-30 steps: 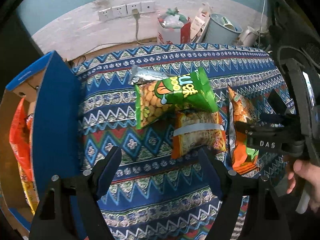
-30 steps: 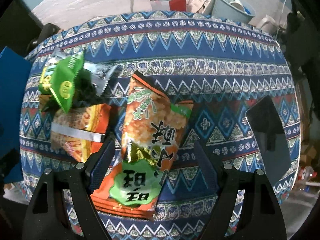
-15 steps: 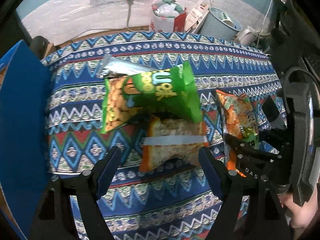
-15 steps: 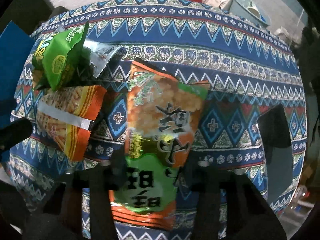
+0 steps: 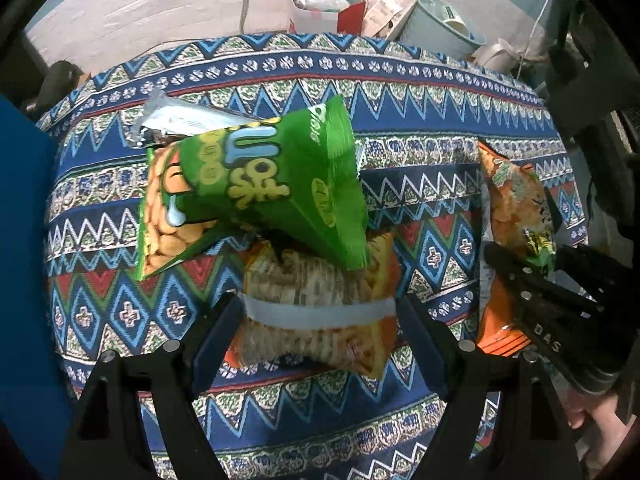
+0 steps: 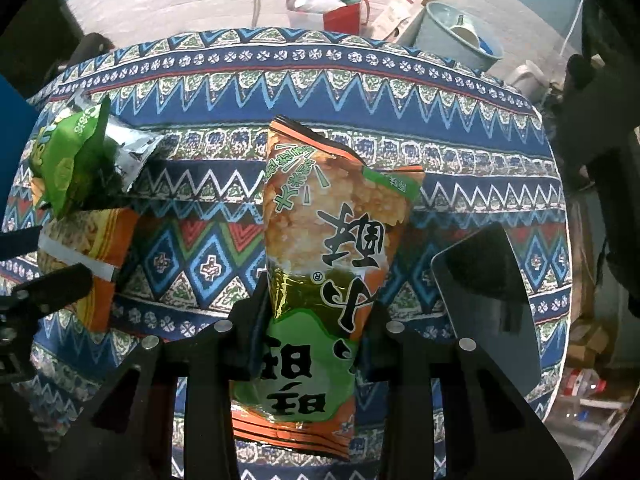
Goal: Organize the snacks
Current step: 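Grasp the striped cracker pack with the left tool while the right tool grasps the orange-green bag, then carry the cracker pack and orange-green bag over the box with both tools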
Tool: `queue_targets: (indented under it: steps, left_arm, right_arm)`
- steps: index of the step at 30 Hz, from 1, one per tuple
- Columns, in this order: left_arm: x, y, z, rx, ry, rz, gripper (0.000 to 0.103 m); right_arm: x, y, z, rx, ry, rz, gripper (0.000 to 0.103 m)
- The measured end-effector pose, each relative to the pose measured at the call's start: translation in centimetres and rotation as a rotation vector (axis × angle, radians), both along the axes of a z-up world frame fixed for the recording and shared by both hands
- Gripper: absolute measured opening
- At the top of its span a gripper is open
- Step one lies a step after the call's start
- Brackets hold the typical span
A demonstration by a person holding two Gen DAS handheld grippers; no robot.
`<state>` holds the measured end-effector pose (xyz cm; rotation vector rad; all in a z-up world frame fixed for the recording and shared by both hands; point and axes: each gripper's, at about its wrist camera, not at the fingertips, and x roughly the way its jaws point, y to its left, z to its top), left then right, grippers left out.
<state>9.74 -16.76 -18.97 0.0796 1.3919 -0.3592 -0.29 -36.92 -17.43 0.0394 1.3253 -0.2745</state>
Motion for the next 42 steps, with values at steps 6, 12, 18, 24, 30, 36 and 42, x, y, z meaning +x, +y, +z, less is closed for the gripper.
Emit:
queue_targets:
  steps: [6,12,18,24,30,36,42]
  left_arm:
    - [0.0,-1.2,-1.2,0.035,-0.014,-0.030,0.084]
    - [-0.1,-1.9,-1.5,0.019,-0.048,-0.064,0.064]
    - [-1.9,-2.0,-0.7,0.045,-0.093,-0.130,0.053]
    - [-4.4,-1.6,1.0,0.060,-0.132,-0.174,0.052]
    - [-5.9,-0.3,4.4,0.066,-0.208,-0.195,0.052]
    - [-6.1,2.2,7.2,0.089,-0.296,-0.184,0.052]
    - [-5.7,4.3,9.4,0.118,-0.374,-0.158,0.052]
  right_arm:
    - [0.8,-0.6,-0.5,-0.008,0.006,0.013,0.033]
    - [0.4,0.4,-0.5,-0.009,0.011,0.016,0.033]
    - [0.7,1.0,0.0,-0.026,0.004,0.025,0.033]
    - [1.1,1.9,1.8,-0.056,-0.029,0.042,0.033]
    - [2.0,3.6,4.3,-0.095,-0.068,0.080,0.033]
    - [2.3,5.4,6.3,-0.131,-0.113,0.110,0.033]
    - [2.3,6.8,7.5,-0.137,-0.143,0.134,0.033]
